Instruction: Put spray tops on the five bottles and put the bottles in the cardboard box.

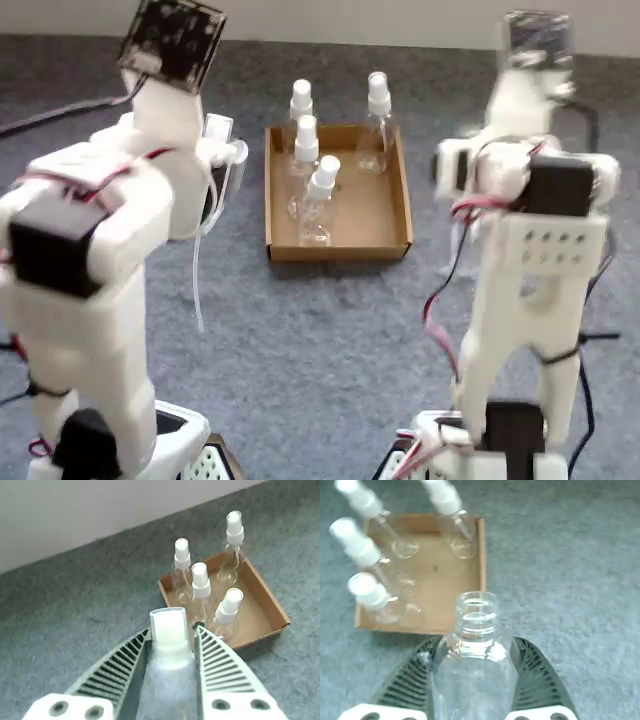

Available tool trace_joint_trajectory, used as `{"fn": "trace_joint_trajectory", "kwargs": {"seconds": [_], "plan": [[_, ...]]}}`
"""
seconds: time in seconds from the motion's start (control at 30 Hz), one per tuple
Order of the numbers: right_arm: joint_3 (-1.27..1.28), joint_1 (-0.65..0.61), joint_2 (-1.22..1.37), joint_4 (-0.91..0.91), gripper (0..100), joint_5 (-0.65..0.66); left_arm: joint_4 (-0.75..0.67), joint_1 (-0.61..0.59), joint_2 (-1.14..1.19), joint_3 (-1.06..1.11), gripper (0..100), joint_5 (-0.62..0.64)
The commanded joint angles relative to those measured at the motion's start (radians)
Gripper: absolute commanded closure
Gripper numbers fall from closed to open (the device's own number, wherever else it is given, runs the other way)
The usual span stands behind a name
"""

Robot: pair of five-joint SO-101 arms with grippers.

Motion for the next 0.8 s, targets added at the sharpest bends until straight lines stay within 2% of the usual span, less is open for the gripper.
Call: {"fn": "trace_joint_trajectory", "kwargs": {"seconds": [0.0, 0.13, 0.27, 0.4, 0.6, 0.77], "plan": [[0.378, -0.17, -0.28, -0.173, 99.5, 0.091, 0.003, 0.07, -0.111, -0.036, 90, 0.005], [0.685, -0.248, -0.556, -0.412, 99.5, 0.207, -0.075, 0.105, -0.154, -0.039, 90, 0.005], [0.998, -0.282, -0.829, -0.682, 99.5, 0.081, -0.193, 0.162, -0.16, -0.038, 90, 0.009], [1.328, -0.341, -1.121, -0.88, 99.5, 0.032, -0.356, 0.263, -0.159, -0.035, 90, 0.009], [1.646, -0.384, -1.494, -0.938, 99.5, -0.014, -0.568, 0.334, -0.143, 0.044, 90, 0.011], [1.661, -0.392, -1.457, -0.986, 99.5, -0.064, -0.72, 0.397, -0.111, 0.203, 90, 0.055]]}}
